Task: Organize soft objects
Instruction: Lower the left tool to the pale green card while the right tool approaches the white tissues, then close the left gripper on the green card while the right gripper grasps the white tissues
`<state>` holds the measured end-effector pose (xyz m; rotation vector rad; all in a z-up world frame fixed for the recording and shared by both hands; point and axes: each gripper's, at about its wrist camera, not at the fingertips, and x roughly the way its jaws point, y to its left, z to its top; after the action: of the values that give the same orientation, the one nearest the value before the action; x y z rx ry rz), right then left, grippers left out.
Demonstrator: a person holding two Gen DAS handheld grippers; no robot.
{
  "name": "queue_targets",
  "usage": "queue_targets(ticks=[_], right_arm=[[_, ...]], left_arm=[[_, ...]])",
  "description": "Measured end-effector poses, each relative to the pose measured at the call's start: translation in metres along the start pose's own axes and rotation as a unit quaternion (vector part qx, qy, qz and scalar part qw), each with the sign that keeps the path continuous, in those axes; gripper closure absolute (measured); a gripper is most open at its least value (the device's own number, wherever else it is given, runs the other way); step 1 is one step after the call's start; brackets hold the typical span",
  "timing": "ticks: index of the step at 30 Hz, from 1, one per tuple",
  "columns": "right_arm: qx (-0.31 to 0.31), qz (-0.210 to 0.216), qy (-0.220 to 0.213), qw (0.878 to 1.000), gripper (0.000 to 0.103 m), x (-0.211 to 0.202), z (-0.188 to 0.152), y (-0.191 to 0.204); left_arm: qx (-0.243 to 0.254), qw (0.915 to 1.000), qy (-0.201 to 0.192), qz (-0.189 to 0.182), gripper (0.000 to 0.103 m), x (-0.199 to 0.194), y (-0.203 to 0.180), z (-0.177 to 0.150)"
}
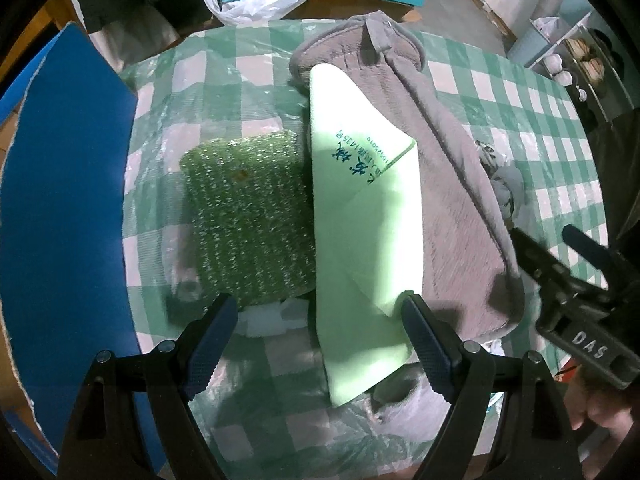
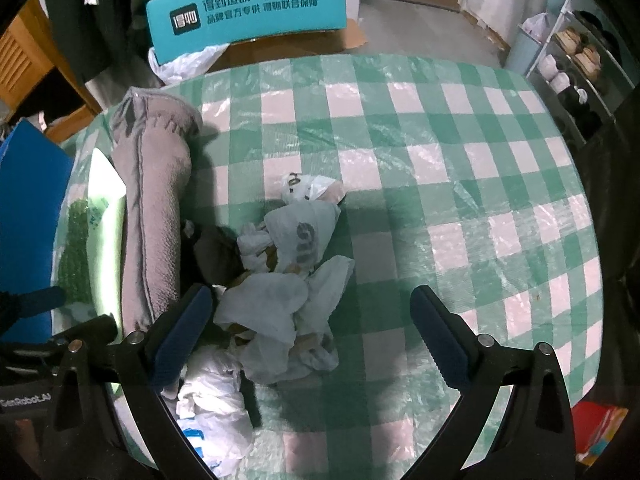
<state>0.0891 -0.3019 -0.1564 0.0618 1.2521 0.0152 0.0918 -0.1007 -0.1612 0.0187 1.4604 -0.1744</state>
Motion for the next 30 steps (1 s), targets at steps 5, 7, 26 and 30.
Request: queue_targets(ticks=[5, 7, 26, 30], right_arm=[[-0.003, 0.002, 0.013, 1.0, 0.011, 0.01, -0.001, 0.0], [-0.003, 0.005, 0.02, 1.0, 0.015, 0.015, -0.002, 0.0], [-0.012, 0.026, 0.034, 0.999, 0.075, 0.013, 0.0, 0.0], [-0.013, 0.028, 0.031, 0.999, 0.077, 0.006, -0.001, 0.001]], left_arm=[[0.004, 1.0, 0.004, -0.003, 0.017, 0.009, -0.014, 0.006], [0.003, 1.0, 0.004, -0.009, 0.017, 0.014, -0.018, 0.01], [-0.003, 0.9968, -0.021, -0.077, 0.085, 0.007, -0.008, 0.002], [-0.004, 0.9967, -0.025, -0.077, 0.09, -0.002, 0.004, -0.006]])
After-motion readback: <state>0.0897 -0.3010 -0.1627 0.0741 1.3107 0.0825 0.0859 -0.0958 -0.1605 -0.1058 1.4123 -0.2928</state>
